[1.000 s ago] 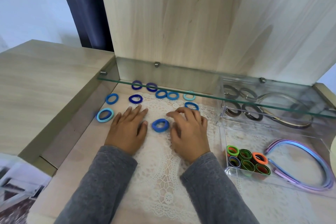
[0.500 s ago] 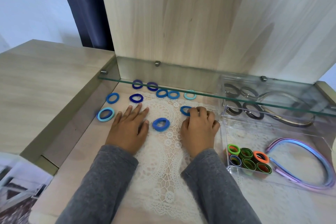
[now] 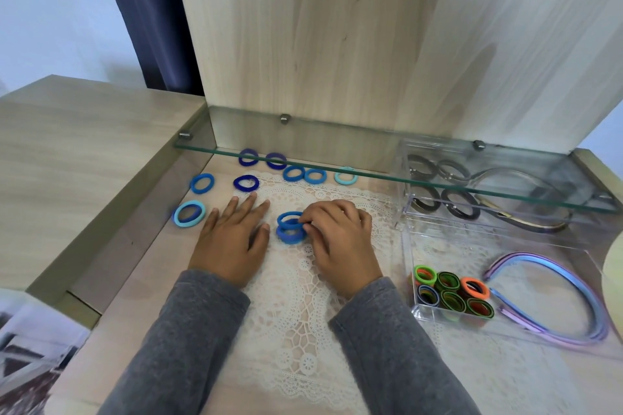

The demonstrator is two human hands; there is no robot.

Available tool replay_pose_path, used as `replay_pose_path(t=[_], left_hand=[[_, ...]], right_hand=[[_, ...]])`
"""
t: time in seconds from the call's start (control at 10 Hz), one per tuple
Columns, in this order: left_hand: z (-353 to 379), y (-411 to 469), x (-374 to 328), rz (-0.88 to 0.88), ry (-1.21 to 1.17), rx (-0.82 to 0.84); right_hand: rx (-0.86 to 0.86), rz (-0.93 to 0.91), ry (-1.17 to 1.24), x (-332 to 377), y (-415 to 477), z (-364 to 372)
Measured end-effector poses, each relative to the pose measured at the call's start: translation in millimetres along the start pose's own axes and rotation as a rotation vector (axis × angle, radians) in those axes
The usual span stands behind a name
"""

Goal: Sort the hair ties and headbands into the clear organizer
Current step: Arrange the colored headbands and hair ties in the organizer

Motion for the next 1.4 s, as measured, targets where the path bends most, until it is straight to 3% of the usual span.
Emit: replay_pose_path(t=[0.9,1.1,1.3,1.4], left_hand=[[0,1,0,0.002,-0.035,-0.015],[0,0,-1,0.01,-0.033,-0.018],[-1,-3,-1,0.118,-0.021,-0.264],[-10,-10,-11,0.301,0.054,-0.458]], right_hand=[[0.226,-0.006,0.005,1,-1,0],[0.218,-0.039,-0.151,4,-6,-7],[0.343,-0.021,-0.222,8,-13,-25],[0.431,-0.028,-0.263,11,-14,-36]])
Point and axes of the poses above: each hand's wrist, its own y-axis towards the middle knuckle, its own z-axis out of the palm, x = y × z, the point moved 2 cm from there along y, towards the middle knuckle, and after that the axes turned 5 degrees about z, right-handed, at the moved point
